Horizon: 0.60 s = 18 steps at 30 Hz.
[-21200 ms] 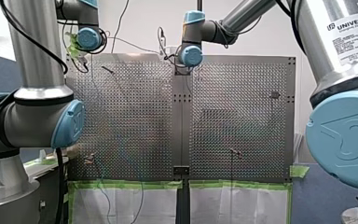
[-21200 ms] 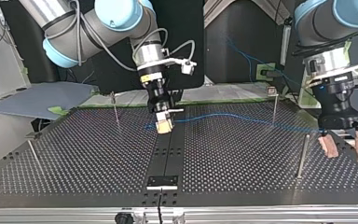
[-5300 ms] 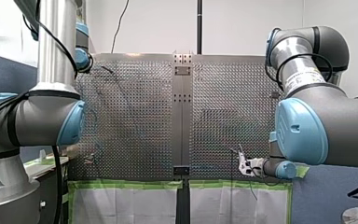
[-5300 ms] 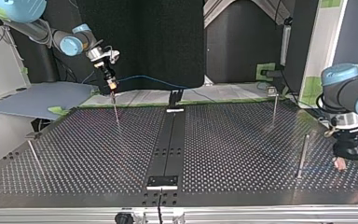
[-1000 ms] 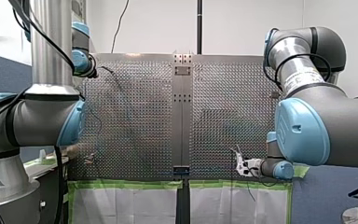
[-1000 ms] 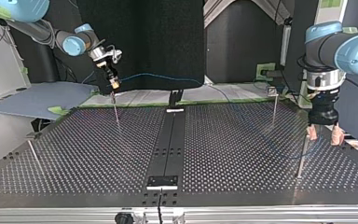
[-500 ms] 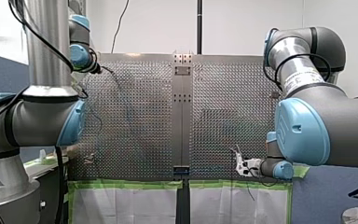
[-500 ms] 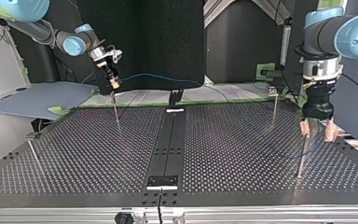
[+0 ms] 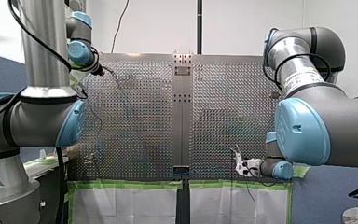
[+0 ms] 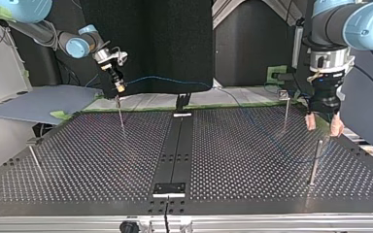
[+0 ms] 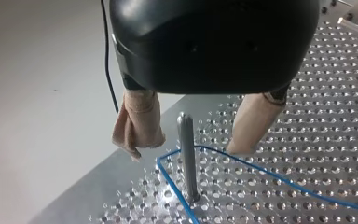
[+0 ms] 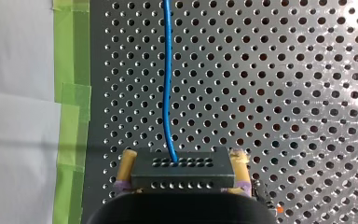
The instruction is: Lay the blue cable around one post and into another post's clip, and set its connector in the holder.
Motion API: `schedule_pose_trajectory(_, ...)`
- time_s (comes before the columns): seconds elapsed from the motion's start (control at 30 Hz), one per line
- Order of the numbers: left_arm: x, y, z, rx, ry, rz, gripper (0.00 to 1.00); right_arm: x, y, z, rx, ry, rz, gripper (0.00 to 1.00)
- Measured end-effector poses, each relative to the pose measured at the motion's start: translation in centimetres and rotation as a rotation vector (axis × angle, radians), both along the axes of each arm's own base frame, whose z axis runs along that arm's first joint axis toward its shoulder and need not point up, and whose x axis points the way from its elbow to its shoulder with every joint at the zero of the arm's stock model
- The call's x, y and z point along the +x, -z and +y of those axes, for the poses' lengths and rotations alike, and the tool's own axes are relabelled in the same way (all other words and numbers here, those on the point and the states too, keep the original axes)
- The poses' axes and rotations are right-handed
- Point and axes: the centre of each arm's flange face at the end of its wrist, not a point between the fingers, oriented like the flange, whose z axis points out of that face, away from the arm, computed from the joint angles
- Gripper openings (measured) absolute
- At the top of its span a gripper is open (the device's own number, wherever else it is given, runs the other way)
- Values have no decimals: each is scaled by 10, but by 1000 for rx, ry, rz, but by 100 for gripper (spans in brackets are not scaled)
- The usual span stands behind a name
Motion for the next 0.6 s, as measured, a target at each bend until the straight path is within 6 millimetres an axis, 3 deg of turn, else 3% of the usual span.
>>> schedule_pose_trajectory(0.37,-28,-40,-7,45,-12,-29,100,3,0,1,1,-6,-5,0)
schedule_pose_trajectory(0.6,-30,-62,-5,95,-14,-26,100,4,0,1,1,-8,-6,0)
